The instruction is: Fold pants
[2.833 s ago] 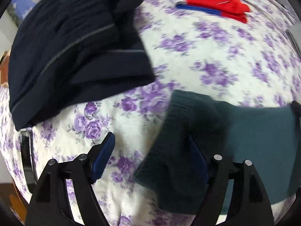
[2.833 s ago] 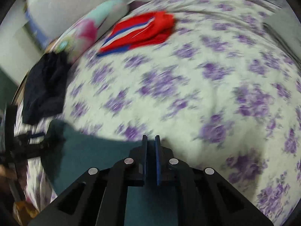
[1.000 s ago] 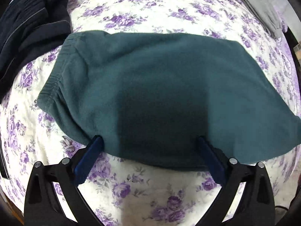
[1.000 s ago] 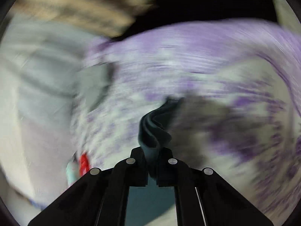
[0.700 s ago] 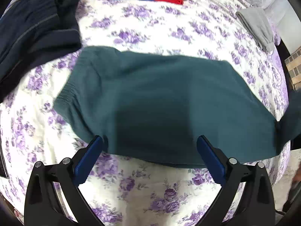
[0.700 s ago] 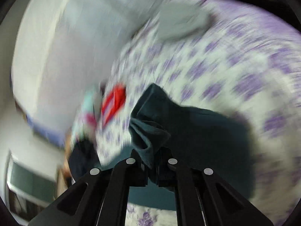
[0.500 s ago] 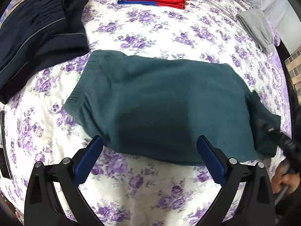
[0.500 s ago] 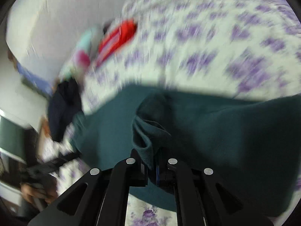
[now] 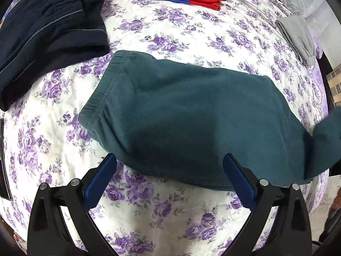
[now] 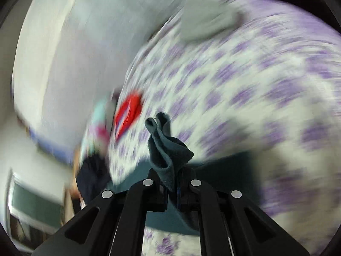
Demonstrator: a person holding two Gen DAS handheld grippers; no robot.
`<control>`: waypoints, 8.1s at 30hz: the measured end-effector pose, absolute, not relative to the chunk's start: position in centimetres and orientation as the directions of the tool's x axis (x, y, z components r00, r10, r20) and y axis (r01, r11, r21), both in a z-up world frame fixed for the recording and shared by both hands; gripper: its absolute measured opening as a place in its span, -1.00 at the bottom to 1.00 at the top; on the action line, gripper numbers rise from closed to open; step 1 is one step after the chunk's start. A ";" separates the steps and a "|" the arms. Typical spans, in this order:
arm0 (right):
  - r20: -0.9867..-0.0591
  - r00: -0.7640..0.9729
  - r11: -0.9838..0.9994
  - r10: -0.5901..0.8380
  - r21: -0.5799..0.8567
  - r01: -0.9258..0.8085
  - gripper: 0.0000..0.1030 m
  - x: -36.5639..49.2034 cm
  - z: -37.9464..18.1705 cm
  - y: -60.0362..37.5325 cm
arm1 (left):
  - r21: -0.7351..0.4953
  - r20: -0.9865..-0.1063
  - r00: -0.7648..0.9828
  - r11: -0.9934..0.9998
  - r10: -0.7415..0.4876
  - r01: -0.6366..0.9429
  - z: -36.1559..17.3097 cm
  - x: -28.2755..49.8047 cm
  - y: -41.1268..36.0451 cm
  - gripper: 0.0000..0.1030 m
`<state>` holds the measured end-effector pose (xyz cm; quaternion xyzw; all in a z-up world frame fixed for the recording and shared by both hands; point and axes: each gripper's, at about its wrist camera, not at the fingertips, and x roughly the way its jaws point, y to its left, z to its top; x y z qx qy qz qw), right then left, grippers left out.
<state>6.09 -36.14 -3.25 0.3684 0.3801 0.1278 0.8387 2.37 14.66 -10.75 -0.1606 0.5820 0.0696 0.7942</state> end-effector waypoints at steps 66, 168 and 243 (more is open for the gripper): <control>-0.648 0.705 0.634 0.288 0.681 0.367 -0.80 3.2 -9.1 -52.7 | -0.012 -0.968 0.211 0.866 -0.135 0.499 -13.2 14.9 -28.2 0.88; -0.805 0.465 0.916 0.369 0.399 -0.037 0.44 9.1 -6.1 -27.4 | -0.308 -0.915 0.365 0.879 -0.170 -0.363 -10.4 1.6 18.8 0.83; -0.861 0.303 0.908 0.408 0.418 -0.032 -0.63 9.3 -10.0 -22.7 | -0.194 -0.951 0.241 0.981 -0.194 0.022 -11.9 7.6 1.8 0.55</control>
